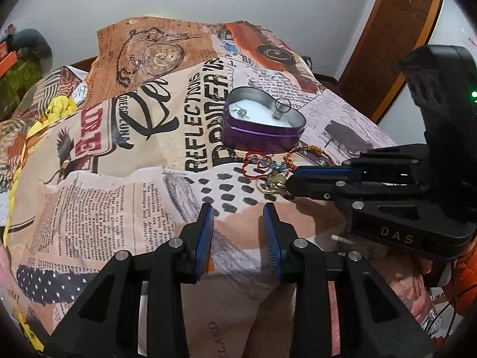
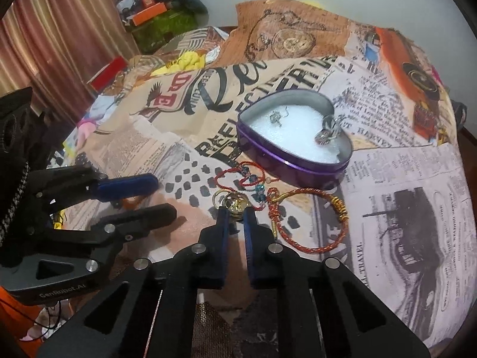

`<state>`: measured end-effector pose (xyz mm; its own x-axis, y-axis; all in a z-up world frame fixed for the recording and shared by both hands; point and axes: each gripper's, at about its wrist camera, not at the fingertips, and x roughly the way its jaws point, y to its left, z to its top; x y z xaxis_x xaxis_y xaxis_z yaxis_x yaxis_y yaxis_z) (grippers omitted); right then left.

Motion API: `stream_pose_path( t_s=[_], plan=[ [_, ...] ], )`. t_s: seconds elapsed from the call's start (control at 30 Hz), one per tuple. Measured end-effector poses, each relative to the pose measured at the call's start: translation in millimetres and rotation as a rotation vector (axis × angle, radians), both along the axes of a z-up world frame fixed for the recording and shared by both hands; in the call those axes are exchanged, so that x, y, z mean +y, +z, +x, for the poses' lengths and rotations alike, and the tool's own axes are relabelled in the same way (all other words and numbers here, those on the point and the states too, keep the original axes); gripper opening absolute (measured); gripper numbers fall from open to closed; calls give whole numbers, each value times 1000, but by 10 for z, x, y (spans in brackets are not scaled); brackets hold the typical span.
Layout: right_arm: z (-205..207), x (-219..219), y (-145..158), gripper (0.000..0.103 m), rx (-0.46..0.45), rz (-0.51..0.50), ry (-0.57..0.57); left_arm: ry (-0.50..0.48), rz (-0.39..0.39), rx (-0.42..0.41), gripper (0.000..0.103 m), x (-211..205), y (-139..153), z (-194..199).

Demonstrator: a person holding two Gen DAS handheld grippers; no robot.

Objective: Organize jewelry

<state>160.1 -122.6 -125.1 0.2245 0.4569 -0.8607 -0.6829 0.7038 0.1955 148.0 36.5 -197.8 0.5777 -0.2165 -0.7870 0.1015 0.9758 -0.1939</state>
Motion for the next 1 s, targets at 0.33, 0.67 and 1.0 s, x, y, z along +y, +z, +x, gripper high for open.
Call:
stream_pose_path(
  t_s=[0.33, 0.67, 1.0],
  plan=[
    [81, 63, -47, 29, 60, -19, 11, 9, -2, -7, 33, 16, 16, -11],
    [201, 167, -137, 28, 83, -24, 19, 26, -20, -9, 33, 139, -29, -19],
    [108, 21, 51, 19, -2, 7, -10, -11, -27, -15, 33, 39, 11, 13]
  ],
)
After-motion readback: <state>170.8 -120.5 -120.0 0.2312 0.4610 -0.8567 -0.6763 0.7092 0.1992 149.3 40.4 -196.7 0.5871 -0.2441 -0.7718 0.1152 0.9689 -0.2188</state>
